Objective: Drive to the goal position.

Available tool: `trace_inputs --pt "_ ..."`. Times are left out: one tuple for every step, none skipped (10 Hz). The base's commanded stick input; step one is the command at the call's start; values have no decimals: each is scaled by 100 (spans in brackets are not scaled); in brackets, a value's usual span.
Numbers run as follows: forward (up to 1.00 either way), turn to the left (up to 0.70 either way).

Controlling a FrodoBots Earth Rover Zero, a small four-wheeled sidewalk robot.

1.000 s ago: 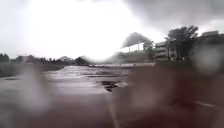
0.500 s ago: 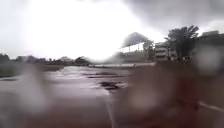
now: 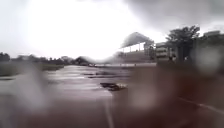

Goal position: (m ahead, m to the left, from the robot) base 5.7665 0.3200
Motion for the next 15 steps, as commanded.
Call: trace_inputs --pt "45 0" --pt "45 0" --pt "45 0" --pt "45 0" --pt "45 0" --pt "45 0" --pt "45 0" --pt "45 0" --pt "45 0" --pt "45 0" --pt "45 0" --pt "45 0" --pt "45 0" --pt "45 0" --pt "45 0"
